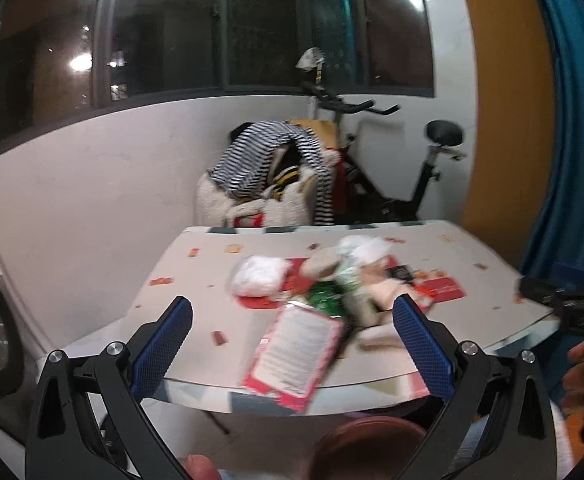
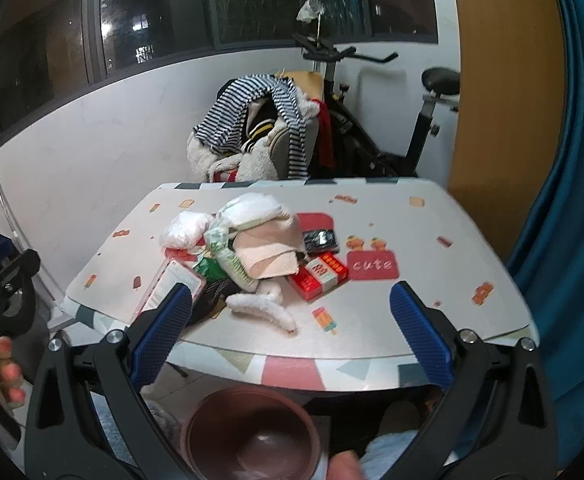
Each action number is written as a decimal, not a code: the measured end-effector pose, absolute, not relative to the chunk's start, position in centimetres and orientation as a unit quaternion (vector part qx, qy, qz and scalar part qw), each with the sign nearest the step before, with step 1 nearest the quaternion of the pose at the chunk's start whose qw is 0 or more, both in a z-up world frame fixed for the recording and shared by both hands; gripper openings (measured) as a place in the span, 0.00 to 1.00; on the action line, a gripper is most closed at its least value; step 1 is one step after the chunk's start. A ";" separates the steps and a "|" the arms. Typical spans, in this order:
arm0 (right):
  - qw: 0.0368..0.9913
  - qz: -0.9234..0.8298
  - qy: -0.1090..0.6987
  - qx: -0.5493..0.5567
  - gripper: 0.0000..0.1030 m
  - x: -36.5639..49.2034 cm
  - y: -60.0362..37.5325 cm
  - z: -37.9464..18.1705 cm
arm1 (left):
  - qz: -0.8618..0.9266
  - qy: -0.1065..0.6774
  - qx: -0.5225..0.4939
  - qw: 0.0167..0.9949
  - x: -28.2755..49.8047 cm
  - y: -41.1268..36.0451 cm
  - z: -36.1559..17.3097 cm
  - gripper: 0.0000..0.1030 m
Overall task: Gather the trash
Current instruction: 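Reach the left gripper to the clear plastic box and grasp it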
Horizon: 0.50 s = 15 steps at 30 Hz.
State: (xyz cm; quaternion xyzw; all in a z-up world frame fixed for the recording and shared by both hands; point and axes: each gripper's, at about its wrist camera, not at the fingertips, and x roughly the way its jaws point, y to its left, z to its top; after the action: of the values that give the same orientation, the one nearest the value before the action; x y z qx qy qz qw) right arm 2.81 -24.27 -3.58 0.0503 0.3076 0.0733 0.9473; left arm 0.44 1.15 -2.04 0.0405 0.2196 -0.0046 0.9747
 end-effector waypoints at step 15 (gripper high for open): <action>0.924 0.081 0.366 0.077 0.95 8.0 -23.9 -10.3 | -0.054 0.376 0.090 0.921 11.0 -0.1 -16.4 0.92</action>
State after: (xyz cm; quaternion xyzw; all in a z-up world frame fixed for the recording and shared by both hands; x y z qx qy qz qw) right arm 8.00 -23.94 -10.31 0.0774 0.3661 0.0806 0.9239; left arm 10.97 -0.13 -16.37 0.0899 0.3763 -0.0543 0.9205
